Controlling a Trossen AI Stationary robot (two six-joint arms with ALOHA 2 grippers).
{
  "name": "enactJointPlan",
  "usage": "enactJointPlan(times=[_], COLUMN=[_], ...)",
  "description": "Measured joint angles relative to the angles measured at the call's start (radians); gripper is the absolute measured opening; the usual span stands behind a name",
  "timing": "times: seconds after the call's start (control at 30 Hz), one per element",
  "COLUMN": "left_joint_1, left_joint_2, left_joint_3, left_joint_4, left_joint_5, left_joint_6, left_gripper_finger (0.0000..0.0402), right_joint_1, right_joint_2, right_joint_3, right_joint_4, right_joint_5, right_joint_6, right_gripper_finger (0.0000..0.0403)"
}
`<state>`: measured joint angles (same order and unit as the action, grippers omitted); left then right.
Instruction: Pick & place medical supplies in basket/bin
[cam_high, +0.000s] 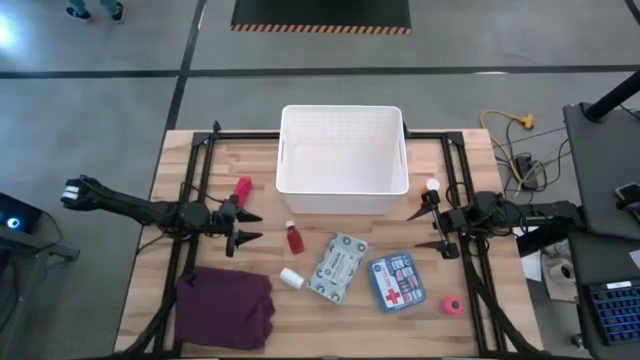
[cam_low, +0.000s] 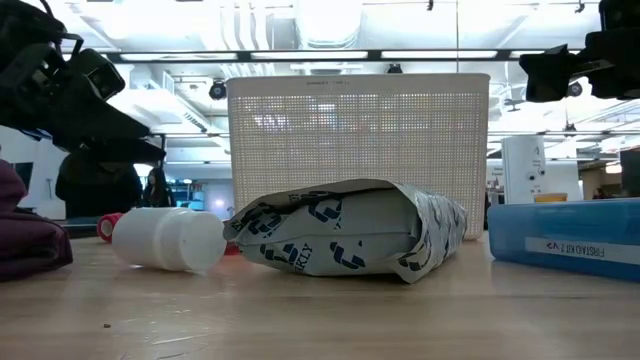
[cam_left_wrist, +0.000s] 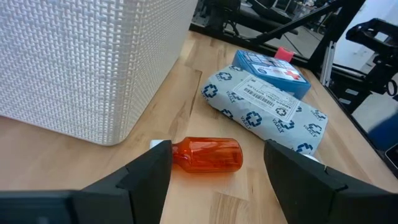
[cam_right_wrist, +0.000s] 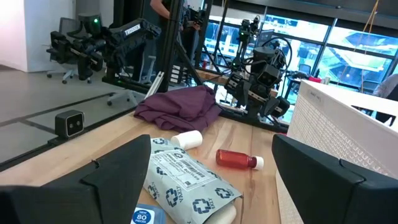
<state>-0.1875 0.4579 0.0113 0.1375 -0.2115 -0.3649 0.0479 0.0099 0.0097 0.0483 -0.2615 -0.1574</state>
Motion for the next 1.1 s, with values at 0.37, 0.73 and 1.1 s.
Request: enactJointPlan(times=[0.37, 0.73, 1.1], left_joint_1=[0.000, 0.006, 0.005], left_joint_2=[0.000, 0.008, 0.008], left_joint_3=[0.000, 0.000, 0.024], left_joint_4=[0.000, 0.106, 0.524], left_joint_5=[-0.003, -0.078, -0.205], left_joint_6=[0.000, -0.126, -0.351], left_gripper_finger=[0.0238, 0.0238, 0.0238], right_joint_1=[0.000, 0.000, 0.000], right_joint_2=[0.000, 0.000, 0.000], right_joint_3=[0.000, 0.000, 0.000], right_joint_4=[0.017, 0.250, 0.456], right_joint_5=[0.002, 0.002, 0.262], right_joint_6=[-0.135, 0.154, 0.212], right_gripper_finger=[0.0327, 0.0327, 0.0327])
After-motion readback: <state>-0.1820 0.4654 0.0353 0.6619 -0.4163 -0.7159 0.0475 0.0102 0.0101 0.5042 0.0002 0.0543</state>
